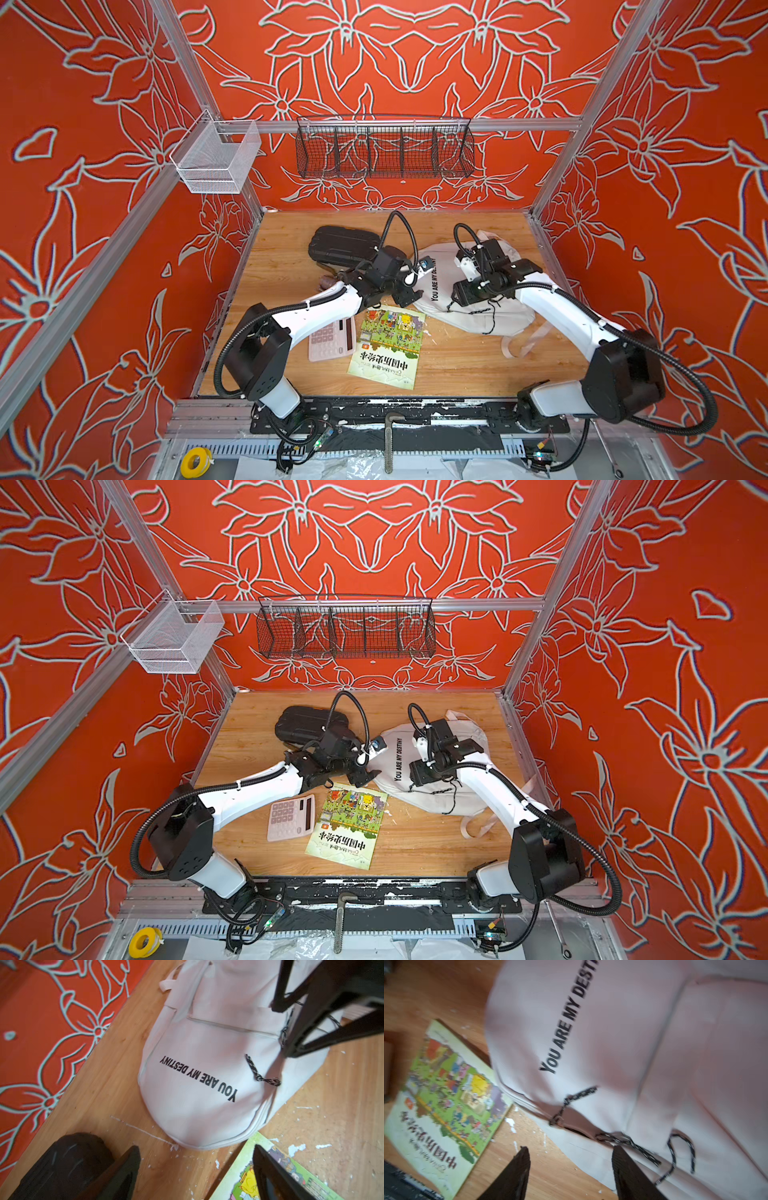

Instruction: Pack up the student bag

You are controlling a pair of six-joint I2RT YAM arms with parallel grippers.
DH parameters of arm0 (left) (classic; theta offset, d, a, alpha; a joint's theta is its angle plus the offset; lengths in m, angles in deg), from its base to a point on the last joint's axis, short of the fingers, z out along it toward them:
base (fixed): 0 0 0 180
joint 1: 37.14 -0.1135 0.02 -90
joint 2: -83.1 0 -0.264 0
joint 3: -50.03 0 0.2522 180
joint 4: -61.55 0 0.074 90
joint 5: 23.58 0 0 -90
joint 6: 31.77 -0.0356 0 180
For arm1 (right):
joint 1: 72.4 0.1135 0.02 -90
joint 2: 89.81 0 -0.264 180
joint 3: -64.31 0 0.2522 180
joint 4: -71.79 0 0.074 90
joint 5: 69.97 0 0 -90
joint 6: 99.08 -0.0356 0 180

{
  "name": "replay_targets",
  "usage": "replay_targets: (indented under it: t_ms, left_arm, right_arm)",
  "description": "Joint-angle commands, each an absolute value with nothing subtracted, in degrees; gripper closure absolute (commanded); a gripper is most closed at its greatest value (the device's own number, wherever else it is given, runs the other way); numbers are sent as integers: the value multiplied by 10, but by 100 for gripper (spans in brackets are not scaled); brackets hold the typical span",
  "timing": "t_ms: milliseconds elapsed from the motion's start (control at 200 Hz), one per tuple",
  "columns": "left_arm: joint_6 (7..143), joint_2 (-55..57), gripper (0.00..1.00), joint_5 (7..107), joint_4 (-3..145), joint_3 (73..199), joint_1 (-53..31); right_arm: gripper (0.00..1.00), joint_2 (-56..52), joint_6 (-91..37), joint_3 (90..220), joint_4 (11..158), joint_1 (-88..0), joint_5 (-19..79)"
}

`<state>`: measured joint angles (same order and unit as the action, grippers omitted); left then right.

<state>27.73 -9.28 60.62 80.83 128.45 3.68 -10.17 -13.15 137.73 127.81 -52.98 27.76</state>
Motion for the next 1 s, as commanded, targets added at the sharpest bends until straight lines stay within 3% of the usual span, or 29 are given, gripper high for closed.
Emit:
replay_targets:
  t_ms: [0, 796, 996]
  left_arm:
    - [224, -116, 15, 586, 787, 1278, 57]
    - [210, -187, 35, 570, 783, 1282, 64]
    - [187, -198, 37, 583, 784, 1269, 66]
  right_arm:
    - [35, -123, -162, 1344, 1318, -540, 181]
    - [42, 39, -202, 1409, 1369, -609, 147]
    - [58, 27, -205, 1403, 1351, -608, 199]
